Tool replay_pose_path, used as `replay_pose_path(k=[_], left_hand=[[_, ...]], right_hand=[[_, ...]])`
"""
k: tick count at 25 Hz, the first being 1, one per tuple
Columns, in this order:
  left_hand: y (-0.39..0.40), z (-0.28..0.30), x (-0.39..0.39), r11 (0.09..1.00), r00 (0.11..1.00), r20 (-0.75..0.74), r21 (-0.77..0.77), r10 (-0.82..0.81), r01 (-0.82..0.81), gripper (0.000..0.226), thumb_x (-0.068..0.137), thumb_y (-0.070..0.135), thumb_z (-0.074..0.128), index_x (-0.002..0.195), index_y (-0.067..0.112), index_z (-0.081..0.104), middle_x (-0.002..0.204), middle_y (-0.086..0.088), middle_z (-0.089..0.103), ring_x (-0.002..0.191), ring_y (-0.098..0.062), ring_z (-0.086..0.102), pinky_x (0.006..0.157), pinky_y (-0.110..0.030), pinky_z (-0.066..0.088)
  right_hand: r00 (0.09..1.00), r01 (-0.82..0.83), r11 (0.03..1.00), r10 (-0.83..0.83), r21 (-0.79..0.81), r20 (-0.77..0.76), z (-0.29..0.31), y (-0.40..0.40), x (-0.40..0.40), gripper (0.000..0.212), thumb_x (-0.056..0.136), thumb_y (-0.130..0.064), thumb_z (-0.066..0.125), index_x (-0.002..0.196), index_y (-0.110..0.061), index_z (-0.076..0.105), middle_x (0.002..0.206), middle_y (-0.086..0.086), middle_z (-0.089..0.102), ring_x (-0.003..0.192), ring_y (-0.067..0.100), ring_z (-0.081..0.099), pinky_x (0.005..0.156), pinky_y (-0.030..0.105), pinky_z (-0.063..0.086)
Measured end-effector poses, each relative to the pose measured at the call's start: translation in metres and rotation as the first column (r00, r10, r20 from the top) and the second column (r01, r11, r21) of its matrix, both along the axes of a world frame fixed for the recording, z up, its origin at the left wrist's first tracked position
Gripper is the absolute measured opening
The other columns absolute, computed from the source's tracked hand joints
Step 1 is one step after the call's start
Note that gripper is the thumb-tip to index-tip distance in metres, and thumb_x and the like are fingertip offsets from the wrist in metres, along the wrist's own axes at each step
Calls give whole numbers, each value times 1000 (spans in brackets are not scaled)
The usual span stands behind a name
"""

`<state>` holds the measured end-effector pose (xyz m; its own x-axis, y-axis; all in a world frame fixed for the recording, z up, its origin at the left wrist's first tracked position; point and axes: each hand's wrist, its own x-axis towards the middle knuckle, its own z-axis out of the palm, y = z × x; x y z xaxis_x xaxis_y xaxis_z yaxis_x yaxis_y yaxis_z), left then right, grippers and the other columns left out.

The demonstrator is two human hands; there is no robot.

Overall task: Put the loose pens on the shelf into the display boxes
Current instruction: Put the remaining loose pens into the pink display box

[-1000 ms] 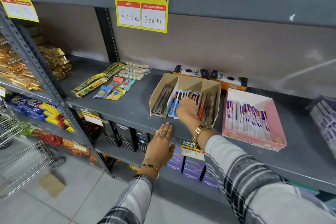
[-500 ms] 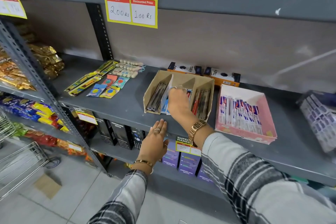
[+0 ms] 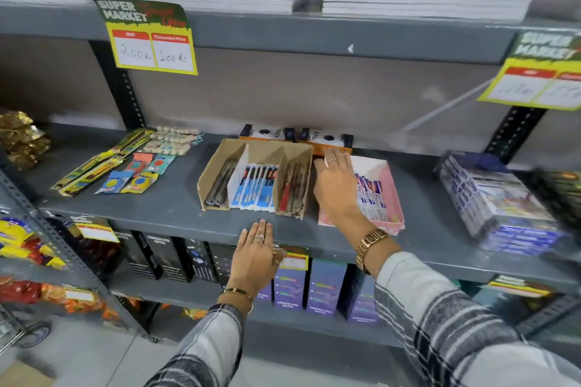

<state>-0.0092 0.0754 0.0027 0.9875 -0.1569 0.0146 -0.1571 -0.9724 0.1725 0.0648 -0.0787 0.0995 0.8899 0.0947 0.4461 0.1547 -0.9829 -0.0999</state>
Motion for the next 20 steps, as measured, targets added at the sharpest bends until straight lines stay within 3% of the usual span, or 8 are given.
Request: replay_pose_path(k=[4, 8, 11, 14, 20], left_hand=[[-39, 1, 0, 992, 994, -43, 65, -105, 108, 71, 98, 46, 31, 149, 7, 1, 160, -9, 1, 149, -23, 0, 122, -38, 1], [-66, 4, 1, 985, 986, -60, 63, -154, 158, 72, 99, 47, 30, 149, 7, -2, 161, -9, -2, 149, -21, -3, 122, -36, -2], [-76, 4, 2, 985, 986, -77, 70, -150, 156, 74, 98, 48, 29, 149, 6, -3, 160, -10, -3, 149, -21, -3, 122, -36, -2], [-78, 6, 2, 986, 985, -95, 69, -145, 152, 76, 97, 50, 30, 149, 5, -4, 160, -10, -3, 149, -22, -3, 122, -37, -2], [-75, 9, 5, 981, 976, -135, 71, -172, 183, 75, 98, 48, 31, 149, 5, -3, 160, -12, -3, 149, -23, -2, 123, -37, 0]], right_hand=[[980, 149, 989, -146, 18, -136, 3, -66, -15, 42, 90, -3, 51, 132, -1, 48, 150, 16, 38, 142, 31, 28, 115, 39, 30], [918, 351, 930, -320, 106, -233, -2, -124, -25, 35, 89, 4, 45, 122, 2, 57, 132, 19, 54, 123, 34, 50, 95, 39, 48], [860, 351, 932, -282, 92, -426, -15, -154, -23, 28, 91, 2, 45, 111, 2, 64, 117, 24, 65, 108, 37, 63, 88, 39, 52], [813, 258, 962, -170, 83, -558, -36, -162, -22, 26, 90, -7, 51, 113, -3, 63, 119, 21, 66, 108, 35, 63, 89, 38, 52], [798, 382, 912, -245, 149, -551, -40, -161, -18, 29, 89, -12, 53, 112, 1, 63, 119, 20, 64, 109, 35, 63, 90, 37, 52]])
